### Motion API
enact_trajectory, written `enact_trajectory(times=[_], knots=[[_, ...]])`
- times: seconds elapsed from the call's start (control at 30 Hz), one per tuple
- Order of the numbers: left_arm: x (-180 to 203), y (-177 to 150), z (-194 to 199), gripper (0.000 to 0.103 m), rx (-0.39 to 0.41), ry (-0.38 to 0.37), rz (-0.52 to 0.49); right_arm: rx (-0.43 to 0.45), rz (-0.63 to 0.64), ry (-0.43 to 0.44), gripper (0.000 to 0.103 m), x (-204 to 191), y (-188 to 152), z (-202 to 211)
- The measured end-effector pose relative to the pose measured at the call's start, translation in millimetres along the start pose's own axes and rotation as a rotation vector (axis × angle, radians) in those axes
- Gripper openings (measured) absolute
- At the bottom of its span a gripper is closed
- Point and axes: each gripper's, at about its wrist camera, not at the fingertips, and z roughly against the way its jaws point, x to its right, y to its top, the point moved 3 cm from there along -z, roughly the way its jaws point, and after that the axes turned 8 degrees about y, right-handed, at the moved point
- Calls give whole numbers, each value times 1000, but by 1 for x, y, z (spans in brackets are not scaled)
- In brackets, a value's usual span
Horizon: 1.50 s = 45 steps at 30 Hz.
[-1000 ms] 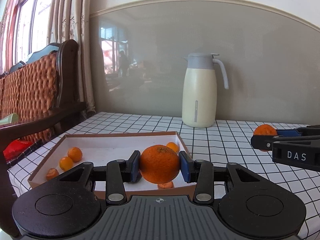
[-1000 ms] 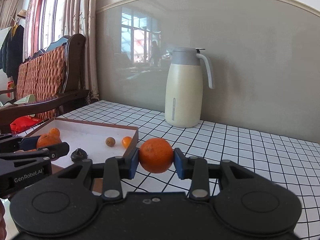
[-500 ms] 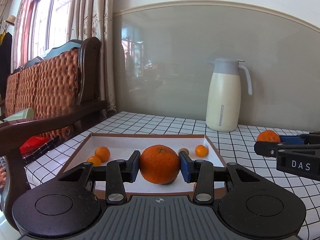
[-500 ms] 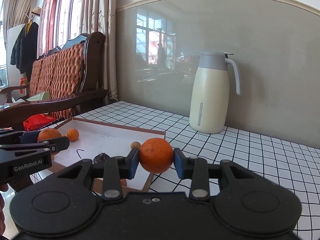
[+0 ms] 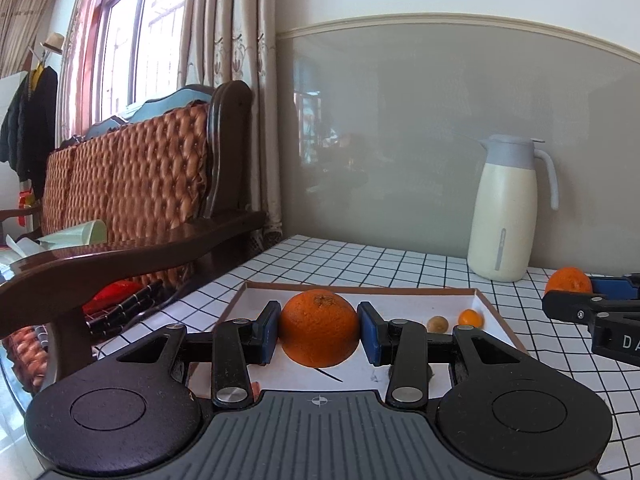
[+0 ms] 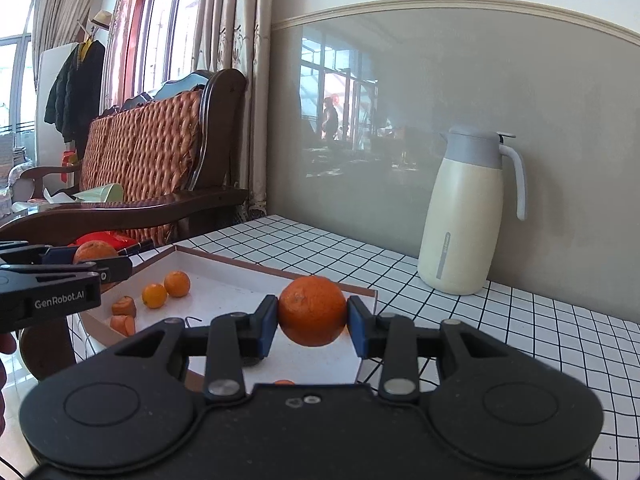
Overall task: Organize fruits
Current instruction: 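Carry both held oranges over the box and lower them inside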
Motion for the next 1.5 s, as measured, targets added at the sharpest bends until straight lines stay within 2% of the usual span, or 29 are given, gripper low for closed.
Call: enact_trajectory(times=[0.63, 1.03, 1.5], knots=[[-29, 5, -56, 42, -34, 45, 1, -6, 5, 16, 29, -11, 15, -48], [-30, 7, -88, 42, -59, 49, 4, -13, -15, 4, 29, 3, 20, -78], [-26, 1, -128, 42, -111, 57, 3, -90, -75, -15, 29, 29, 9, -107]])
